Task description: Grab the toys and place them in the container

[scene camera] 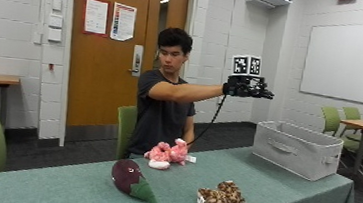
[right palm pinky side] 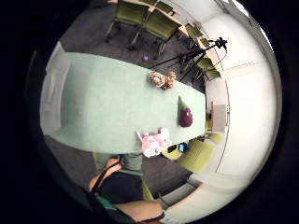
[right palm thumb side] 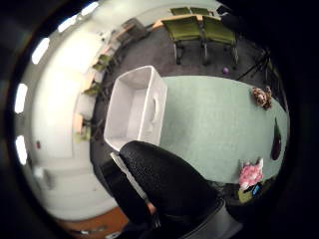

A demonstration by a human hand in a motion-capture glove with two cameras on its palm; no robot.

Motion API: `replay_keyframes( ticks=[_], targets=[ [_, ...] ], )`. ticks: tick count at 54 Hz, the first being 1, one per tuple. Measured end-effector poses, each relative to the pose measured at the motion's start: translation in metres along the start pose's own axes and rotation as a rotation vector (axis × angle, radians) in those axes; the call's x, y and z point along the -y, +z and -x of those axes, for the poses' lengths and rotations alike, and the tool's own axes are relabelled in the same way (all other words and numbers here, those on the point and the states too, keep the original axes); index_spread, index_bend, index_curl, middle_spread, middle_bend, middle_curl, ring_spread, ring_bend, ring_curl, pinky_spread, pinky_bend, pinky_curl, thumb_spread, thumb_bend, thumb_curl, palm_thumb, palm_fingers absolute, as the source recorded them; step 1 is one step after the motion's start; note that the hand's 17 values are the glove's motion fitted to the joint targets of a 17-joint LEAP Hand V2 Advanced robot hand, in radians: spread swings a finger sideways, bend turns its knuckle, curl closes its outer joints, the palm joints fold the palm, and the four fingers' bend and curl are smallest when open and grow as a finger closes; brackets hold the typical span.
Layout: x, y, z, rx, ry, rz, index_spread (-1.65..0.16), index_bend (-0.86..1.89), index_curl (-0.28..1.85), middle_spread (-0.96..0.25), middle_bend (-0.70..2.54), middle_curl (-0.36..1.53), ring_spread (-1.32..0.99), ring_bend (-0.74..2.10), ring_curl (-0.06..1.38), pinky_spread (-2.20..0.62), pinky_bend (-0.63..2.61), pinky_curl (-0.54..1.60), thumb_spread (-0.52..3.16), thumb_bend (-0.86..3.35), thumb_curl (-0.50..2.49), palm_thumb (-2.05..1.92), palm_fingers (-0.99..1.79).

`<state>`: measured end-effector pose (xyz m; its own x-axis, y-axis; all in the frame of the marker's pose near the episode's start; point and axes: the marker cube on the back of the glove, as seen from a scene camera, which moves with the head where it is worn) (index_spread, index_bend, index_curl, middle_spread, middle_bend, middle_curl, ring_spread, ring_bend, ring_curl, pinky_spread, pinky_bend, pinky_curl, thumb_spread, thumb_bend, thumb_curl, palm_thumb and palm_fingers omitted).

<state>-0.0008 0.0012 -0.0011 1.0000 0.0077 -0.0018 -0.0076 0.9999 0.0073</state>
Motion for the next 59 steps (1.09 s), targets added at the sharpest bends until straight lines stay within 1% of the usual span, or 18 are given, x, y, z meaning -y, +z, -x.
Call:
replay_keyframes(
  ticks=[4, 10, 25, 29, 38, 48, 59],
  targets=[
    [-0.001, -0.001, -0.003, 0.002, 0.002, -0.005, -0.13, 0.21, 0.08, -0.04, 0.23, 0.07, -0.13, 0.17, 0.03, -0.04, 0.36, 0.10, 0.55, -0.12, 0.00, -0.18, 0.13],
    [-0.006, -0.003, -0.005, -0.002, -0.007, -0.008, -0.18, 0.20, 0.14, -0.05, 0.24, 0.12, -0.19, 0.19, 0.06, -0.05, 0.37, 0.15, 0.76, -0.12, 0.02, -0.18, 0.11],
    [-0.019, -0.016, -0.019, -0.008, -0.026, 0.002, -0.22, 0.19, 0.24, -0.07, 0.23, 0.20, -0.25, 0.20, 0.12, -0.06, 0.38, 0.22, 0.92, -0.12, 0.04, -0.18, 0.08],
    [-0.029, -0.027, -0.039, 0.004, -0.021, 0.000, -0.22, 0.18, 0.25, -0.07, 0.23, 0.22, -0.26, 0.21, 0.13, -0.07, 0.39, 0.24, 0.93, -0.12, 0.05, -0.19, 0.08],
    [-0.058, -0.036, -0.117, 0.000, 0.028, -0.008, -0.24, 0.20, 0.30, -0.08, 0.23, 0.26, -0.27, 0.20, 0.16, -0.06, 0.37, 0.26, 0.92, -0.12, 0.06, -0.18, 0.09],
    [-0.103, -0.005, -0.177, 0.000, 0.083, 0.002, -0.25, 0.20, 0.34, -0.08, 0.24, 0.29, -0.28, 0.19, 0.18, -0.06, 0.36, 0.28, 0.91, -0.13, 0.07, -0.19, 0.08],
    [-0.145, 0.069, -0.213, 0.027, 0.126, 0.063, -0.26, 0.20, 0.37, -0.09, 0.22, 0.32, -0.28, 0.18, 0.19, -0.06, 0.36, 0.30, 0.89, -0.13, 0.08, -0.20, 0.07]
  ],
)
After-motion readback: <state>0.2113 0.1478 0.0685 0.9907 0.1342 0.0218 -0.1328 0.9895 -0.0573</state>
